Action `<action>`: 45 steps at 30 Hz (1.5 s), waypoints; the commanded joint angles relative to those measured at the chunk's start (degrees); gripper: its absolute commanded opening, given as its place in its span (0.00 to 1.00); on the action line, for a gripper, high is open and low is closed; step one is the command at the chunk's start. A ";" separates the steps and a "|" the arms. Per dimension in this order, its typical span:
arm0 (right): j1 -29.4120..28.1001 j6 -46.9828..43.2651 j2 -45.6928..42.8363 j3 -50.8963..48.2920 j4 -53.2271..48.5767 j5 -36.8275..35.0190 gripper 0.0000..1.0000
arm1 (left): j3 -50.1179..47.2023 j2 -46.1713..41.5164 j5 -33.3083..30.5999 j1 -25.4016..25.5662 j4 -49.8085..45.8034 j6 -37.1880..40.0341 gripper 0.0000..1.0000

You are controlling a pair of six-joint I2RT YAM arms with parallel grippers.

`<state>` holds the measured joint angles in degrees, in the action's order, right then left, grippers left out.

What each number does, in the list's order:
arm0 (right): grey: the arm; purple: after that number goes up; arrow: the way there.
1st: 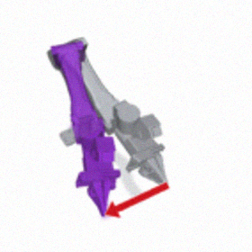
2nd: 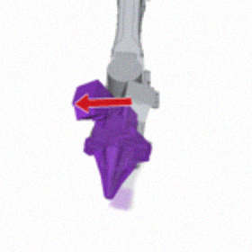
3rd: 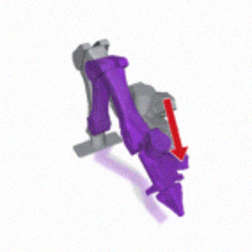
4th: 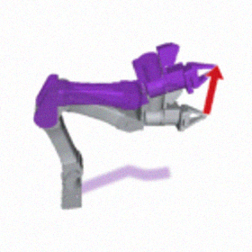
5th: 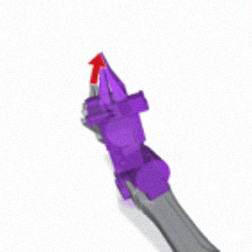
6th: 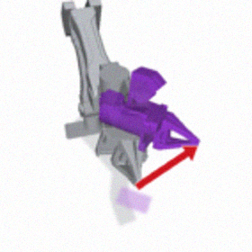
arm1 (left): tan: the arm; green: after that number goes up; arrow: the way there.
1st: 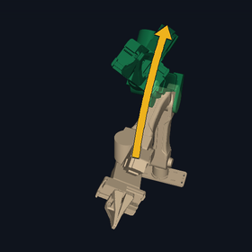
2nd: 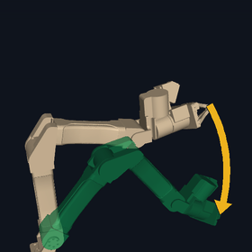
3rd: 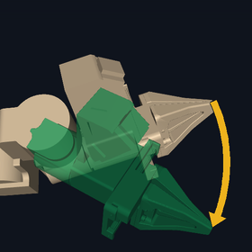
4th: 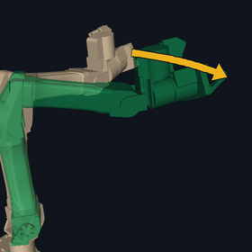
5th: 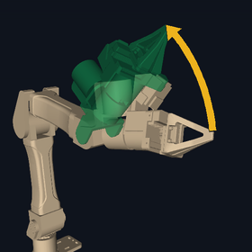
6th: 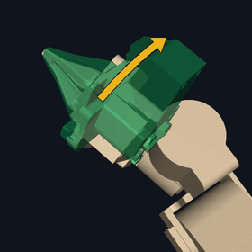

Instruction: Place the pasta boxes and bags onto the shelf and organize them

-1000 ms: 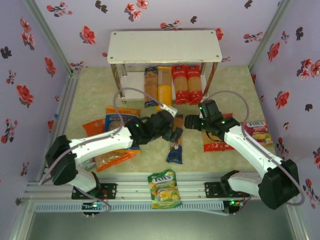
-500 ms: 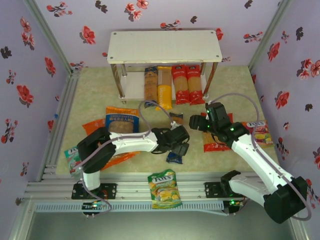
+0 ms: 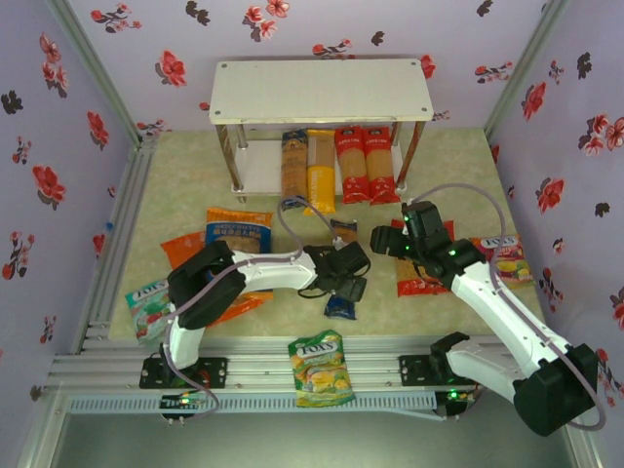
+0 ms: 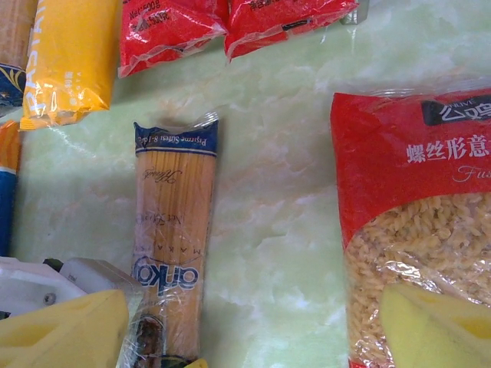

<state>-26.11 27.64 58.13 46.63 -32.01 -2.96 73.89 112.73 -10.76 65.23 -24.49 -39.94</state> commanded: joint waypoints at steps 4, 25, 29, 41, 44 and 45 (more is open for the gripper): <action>0.74 -0.32 0.21 -0.62 0.60 0.05 0.86 | -2.09 -0.91 -3.06 -2.12 -5.09 1.58 0.74; 0.97 0.05 2.21 1.96 -0.36 0.71 0.86 | -7.56 -8.65 1.53 -3.00 -3.17 10.40 0.00; 0.97 -0.18 1.73 2.41 -1.04 -0.20 0.86 | -9.64 -15.89 4.88 -3.83 -1.64 13.74 0.00; 0.97 0.88 1.67 2.67 -0.85 0.00 0.86 | -8.94 -33.77 20.52 -7.95 -10.03 20.46 0.00; 0.97 0.84 1.64 2.76 -0.95 -0.22 0.86 | -10.73 -39.61 21.40 -12.41 -8.64 17.77 0.00; 0.97 0.82 1.57 2.75 -0.87 -0.20 0.85 | -11.26 -41.33 21.40 -14.53 -8.04 16.68 0.00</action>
<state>-25.47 27.66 60.45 47.64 -32.03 -1.78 62.22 78.00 8.97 55.31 -36.34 -22.13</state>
